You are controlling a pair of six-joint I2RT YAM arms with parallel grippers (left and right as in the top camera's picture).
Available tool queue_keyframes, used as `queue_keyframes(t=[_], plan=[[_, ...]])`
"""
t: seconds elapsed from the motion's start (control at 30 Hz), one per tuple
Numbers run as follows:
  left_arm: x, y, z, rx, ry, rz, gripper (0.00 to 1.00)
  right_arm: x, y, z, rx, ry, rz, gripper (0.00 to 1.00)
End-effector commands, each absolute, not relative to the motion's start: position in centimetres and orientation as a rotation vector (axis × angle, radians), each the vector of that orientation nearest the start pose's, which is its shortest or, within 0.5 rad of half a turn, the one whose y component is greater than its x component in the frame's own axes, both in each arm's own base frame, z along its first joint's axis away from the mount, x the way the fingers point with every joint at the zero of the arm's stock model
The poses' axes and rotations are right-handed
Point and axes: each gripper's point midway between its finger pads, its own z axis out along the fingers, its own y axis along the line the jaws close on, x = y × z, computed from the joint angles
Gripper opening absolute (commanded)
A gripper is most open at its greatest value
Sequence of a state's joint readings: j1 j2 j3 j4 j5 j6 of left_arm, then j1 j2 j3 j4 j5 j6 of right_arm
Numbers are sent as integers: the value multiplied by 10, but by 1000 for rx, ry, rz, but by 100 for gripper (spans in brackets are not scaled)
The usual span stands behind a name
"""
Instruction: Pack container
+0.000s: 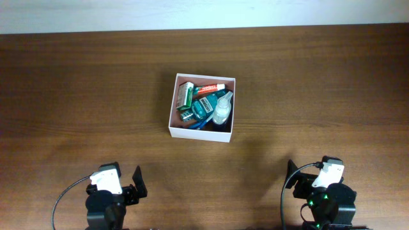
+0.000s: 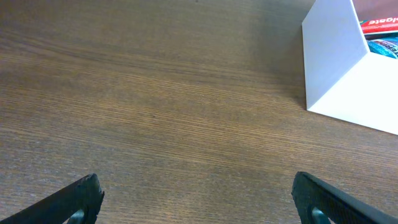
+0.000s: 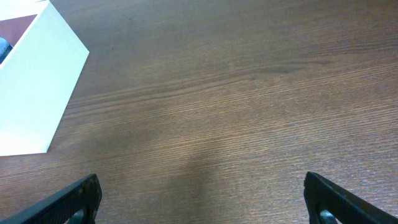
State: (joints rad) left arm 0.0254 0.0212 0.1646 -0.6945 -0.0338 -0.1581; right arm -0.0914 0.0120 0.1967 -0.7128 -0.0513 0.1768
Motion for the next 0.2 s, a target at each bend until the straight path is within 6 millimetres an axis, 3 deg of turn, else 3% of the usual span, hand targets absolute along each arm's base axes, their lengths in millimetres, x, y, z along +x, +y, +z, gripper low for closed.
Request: queue_keyframes(t=[0.0, 0.17], plan=[[200, 8, 86, -211, 2100, -64, 99, 198, -10, 98, 252, 2076, 106, 99], [200, 8, 86, -211, 2100, -64, 99, 198, -10, 98, 252, 2076, 106, 99]])
